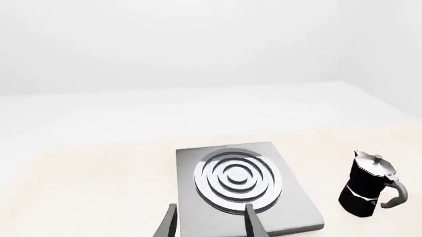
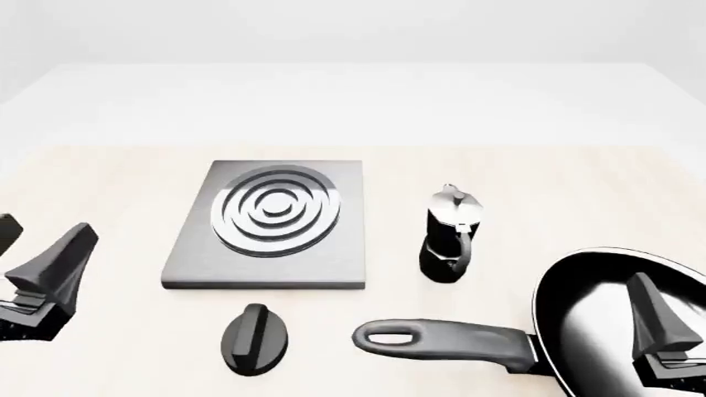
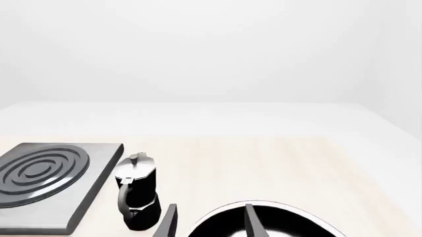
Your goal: Put the frying pan on the stove.
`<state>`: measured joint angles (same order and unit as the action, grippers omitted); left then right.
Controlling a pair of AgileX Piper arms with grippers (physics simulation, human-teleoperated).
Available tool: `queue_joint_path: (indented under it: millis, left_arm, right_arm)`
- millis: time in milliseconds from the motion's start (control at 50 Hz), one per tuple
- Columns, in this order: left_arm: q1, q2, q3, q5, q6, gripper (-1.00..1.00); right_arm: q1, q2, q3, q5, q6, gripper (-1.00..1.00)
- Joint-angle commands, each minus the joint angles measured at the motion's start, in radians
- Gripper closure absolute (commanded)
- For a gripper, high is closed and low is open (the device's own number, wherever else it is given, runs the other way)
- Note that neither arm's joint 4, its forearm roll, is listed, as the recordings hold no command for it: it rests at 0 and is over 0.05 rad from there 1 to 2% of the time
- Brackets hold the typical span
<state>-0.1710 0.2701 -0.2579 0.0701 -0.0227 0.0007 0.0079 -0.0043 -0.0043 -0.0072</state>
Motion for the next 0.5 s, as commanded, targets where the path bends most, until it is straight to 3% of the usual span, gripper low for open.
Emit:
queue_joint_path:
  millis: [20, 80, 200, 220, 240, 280, 360, 400, 440, 480, 500]
  left_arm:
    - [-0.07, 0.146, -0.168, 0.08, 0.04, -1.0]
    - [-0.071, 0.155, -0.19, 0.098, 0.037, -1.0]
    - [-0.082, 0.285, -0.271, 0.142, 0.122, -1.0]
    - [-0.097, 0.304, -0.279, 0.151, 0.117, -1.0]
    - [-0.19, 0.336, -0.303, 0.159, 0.138, -1.0]
    - [-0.168, 0.357, -0.321, 0.166, 0.136, -1.0]
    - [-0.258, 0.391, -0.388, 0.211, 0.179, -1.0]
    - [-0.252, 0.398, -0.423, 0.228, 0.167, -1.0]
    - [-0.207, 0.437, -0.451, 0.25, 0.216, -1.0]
    - [-0.224, 0.458, -0.464, 0.26, 0.213, -1.0]
    - [-0.275, 0.497, -0.492, 0.271, 0.198, -1.0]
  right_arm:
    - [0.0, 0.0, 0.0, 0.0, 0.0, -1.0]
    - [0.0, 0.0, 0.0, 0.0, 0.0, -1.0]
    - [0.0, -0.002, 0.0, 0.002, 0.0, -1.0]
    - [0.0, -0.003, 0.0, 0.002, 0.0, -1.0]
    - [0.0, -0.003, 0.0, 0.003, 0.0, -1.0]
    - [0.0, -0.003, 0.0, 0.003, 0.0, -1.0]
    - [0.0, -0.004, 0.001, 0.003, 0.0, -1.0]
    - [0.0, -0.004, 0.001, 0.003, 0.0, -1.0]
    - [0.0, -0.004, 0.001, 0.003, 0.0, -1.0]
    - [0.0, -0.004, 0.001, 0.003, 0.0, -1.0]
    - [0.0, -0.004, 0.001, 0.003, 0.0, -1.0]
